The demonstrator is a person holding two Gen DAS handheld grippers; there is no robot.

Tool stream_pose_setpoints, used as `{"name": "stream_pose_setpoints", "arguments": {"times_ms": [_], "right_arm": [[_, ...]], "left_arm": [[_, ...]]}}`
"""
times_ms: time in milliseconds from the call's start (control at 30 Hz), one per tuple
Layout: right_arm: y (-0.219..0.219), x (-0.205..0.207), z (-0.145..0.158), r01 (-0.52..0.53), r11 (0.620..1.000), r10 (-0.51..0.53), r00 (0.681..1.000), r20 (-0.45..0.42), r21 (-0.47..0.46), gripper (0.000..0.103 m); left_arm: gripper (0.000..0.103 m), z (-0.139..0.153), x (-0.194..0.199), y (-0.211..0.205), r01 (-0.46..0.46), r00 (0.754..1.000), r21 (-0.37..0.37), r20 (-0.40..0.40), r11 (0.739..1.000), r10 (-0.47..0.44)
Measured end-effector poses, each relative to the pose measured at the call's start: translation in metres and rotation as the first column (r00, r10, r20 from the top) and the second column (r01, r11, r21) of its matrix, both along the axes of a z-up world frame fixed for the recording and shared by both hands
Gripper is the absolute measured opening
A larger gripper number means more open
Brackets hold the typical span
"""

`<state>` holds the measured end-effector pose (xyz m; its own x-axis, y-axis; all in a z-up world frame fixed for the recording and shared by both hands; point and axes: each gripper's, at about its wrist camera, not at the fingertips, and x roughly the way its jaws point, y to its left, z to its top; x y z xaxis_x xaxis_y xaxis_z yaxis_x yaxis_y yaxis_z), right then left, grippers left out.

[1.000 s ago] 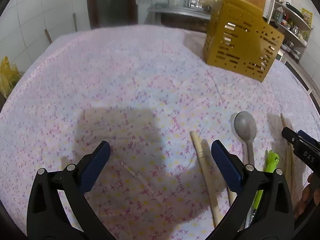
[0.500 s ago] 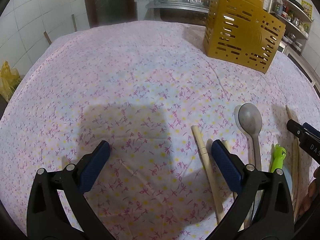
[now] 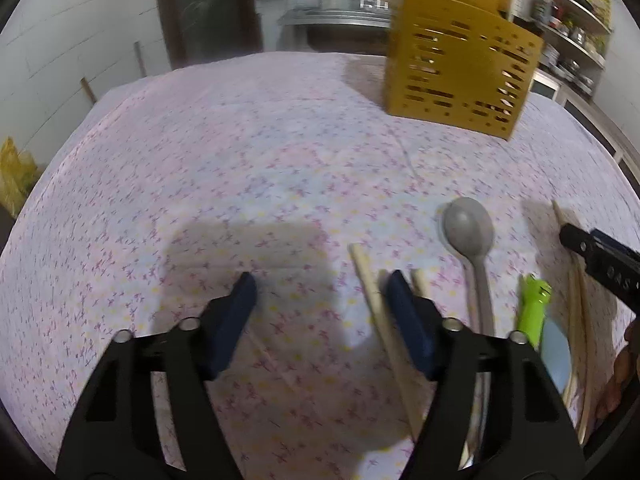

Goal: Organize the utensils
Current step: 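Move the left tool back and grasp a chopstick while the right tool grasps another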

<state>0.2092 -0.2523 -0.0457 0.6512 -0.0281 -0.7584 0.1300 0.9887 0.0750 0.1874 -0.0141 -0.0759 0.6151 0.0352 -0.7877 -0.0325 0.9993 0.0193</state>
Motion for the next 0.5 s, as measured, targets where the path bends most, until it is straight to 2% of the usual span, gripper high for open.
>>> {"name": "stream_pose_setpoints", "arguments": {"times_ms": [67,233,333,367,433,500], "right_arm": [[0.003,0.001,0.001,-0.011,1.000,0.011,1.000,0.004,0.000,0.043],[0.020,0.005,0.002,-0.044,0.996,0.043,0.999,-0.010,-0.082,0.031],[0.024,0.007,0.002,-0.052,0.995,0.051,0.999,-0.013,-0.087,0.021],[0.025,0.008,0.002,-0.054,0.995,0.053,0.999,-0.012,-0.079,0.016],[0.024,0.007,0.003,-0.062,0.996,0.061,0.998,-0.008,-0.070,0.010],[0.024,0.005,0.003,-0.063,0.996,0.063,0.998,-0.002,-0.066,0.008]], "left_arm": [[0.053,0.001,-0.001,-0.002,0.010,1.000,-0.001,-0.007,1.000,-0.010],[0.032,0.003,-0.001,-0.011,0.044,0.999,0.001,-0.032,0.999,-0.044],[0.020,0.004,0.000,-0.016,0.059,0.997,-0.004,-0.044,0.998,-0.059],[0.013,0.004,0.001,-0.017,0.065,0.997,-0.009,-0.046,0.998,-0.065],[0.010,0.004,0.003,-0.019,0.069,0.996,-0.017,-0.050,0.997,-0.070],[0.008,0.005,0.005,-0.018,0.067,0.997,-0.027,-0.048,0.997,-0.068]]}}
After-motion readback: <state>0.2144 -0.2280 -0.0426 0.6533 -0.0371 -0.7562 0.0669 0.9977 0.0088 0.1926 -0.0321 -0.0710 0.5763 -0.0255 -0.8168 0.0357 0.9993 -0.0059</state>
